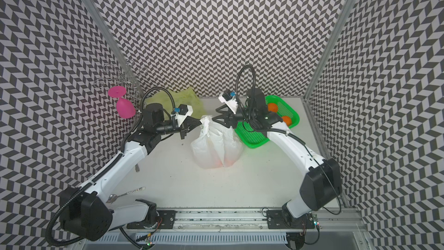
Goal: Place the oranges into plastic bags & tie knots
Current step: Tie the plastic bag at the center of the board.
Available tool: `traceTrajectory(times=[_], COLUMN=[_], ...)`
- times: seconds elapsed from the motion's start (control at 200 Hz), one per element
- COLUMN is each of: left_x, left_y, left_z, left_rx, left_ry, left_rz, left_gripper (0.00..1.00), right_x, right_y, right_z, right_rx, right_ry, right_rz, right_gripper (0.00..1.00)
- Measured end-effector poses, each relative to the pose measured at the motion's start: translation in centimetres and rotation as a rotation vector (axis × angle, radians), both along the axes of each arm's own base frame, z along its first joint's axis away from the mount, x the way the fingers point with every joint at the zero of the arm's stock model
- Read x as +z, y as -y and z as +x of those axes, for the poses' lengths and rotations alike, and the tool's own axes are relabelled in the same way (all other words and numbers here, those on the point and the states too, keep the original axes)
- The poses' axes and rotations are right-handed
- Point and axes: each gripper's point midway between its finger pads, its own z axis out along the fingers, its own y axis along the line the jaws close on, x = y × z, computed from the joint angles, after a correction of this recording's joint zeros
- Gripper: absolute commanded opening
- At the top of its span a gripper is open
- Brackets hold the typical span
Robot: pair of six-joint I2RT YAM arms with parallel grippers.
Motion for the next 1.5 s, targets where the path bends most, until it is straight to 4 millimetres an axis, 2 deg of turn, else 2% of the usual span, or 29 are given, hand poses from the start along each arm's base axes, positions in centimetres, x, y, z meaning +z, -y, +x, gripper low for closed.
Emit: traceTrajectory(times=[0.11, 0.205, 0.29, 0.4, 0.541, 0.656, 0.826, 0.936, 1.226, 1.497], left_x=[-0.3, -0.6, -0.6, -0.4, -0.1, -0.2, -0.2, -0.1, -0.4, -0.8], left_y=[-0.2, -0.3, -0.4, -0.3, -0.3, -0.3, -0.3, -0.3, -0.3, -0.4], left_z=[0.4, 0.5, 0.5, 0.4, 0.3, 0.2, 0.2, 0.1, 0.0, 0.0], left_rx=[0.037, 0.055, 0.063, 0.065, 0.066, 0.066, 0.066, 0.065, 0.064, 0.063], left_ry=[-0.031, -0.058, -0.072, -0.078, -0.075, -0.076, -0.076, -0.074, -0.072, -0.073], left_rz=[-0.006, -0.01, -0.015, -0.024, -0.035, -0.036, -0.036, -0.037, -0.032, -0.026], left_gripper=[0.0, 0.0, 0.0, 0.0, 0.0, 0.0, 0.0, 0.0, 0.0, 0.0], right_x=[2.6, 3.8, 2.9, -0.2, -4.0, -5.2, -5.2, -5.3, -4.8, -4.3], right_y=[1.3, 1.1, -0.1, -1.7, -2.3, -2.6, -3.3, -3.7, -4.2, -4.3], right_z=[-2.4, -5.3, -7.5, -8.6, -8.1, -7.8, -7.4, -6.9, -6.3, -5.9], right_rx=[-0.014, 0.025, 0.085, 0.14, 0.131, 0.12, 0.108, 0.097, 0.078, 0.05], right_ry=[0.094, 0.15, 0.143, 0.081, 0.011, -0.019, -0.017, -0.026, -0.034, -0.022], right_rz=[-0.013, -0.015, -0.03, -0.075, -0.136, -0.156, -0.147, -0.147, -0.137, -0.135], right_gripper=[0.66, 0.69, 0.7, 0.71, 0.7, 0.7, 0.64, 0.56, 0.48, 0.19])
